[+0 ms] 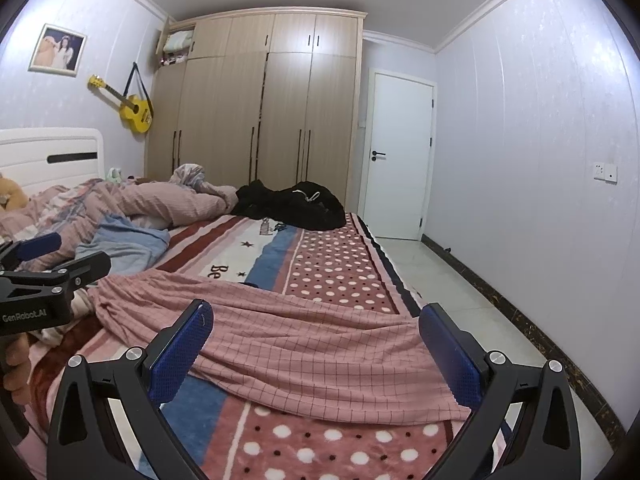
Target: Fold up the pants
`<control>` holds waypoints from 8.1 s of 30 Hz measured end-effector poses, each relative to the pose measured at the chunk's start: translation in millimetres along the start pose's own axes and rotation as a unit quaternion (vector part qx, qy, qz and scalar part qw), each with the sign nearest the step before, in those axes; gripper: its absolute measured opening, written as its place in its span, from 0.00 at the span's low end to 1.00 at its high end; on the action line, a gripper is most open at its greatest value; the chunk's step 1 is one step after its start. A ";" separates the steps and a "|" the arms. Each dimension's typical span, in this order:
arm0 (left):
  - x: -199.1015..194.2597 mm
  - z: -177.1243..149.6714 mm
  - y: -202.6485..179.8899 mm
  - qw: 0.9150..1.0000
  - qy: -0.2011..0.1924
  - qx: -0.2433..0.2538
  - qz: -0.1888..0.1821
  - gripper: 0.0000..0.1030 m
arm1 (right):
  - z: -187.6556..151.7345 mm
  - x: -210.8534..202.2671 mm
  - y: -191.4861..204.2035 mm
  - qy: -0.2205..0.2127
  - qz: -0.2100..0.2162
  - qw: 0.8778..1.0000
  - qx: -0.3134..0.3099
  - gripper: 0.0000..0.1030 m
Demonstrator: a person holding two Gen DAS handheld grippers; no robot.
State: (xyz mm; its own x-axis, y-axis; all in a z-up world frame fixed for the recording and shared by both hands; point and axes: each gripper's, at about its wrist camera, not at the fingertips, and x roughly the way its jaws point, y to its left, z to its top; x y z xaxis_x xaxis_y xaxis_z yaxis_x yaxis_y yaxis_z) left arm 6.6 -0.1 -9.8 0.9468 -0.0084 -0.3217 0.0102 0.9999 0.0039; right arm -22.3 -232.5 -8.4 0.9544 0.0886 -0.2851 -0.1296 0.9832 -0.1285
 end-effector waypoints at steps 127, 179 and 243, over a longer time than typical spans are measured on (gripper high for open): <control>395.2 20.5 123.0 0.928 0.360 -0.086 0.034 0.14 | -43.6 326.5 -244.5 0.345 0.024 0.916 0.202 0.05; 338.9 -8.4 104.3 0.945 0.324 -0.031 0.023 0.85 | -90.7 358.8 -346.2 0.383 -0.116 0.906 0.137 0.38; 373.3 -7.1 214.1 0.931 0.344 -0.068 0.104 0.06 | -32.0 315.0 -15.5 0.274 0.252 0.925 0.079 0.42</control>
State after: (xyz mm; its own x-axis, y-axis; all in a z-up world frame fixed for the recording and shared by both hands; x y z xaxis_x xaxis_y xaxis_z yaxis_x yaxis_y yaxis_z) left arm 360.0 210.9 -135.8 0.4934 0.1450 -0.8576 -0.2357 0.9714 0.0287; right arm 271.7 -224.9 -126.6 0.4975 0.4907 -0.7153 -0.4386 0.8538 0.2806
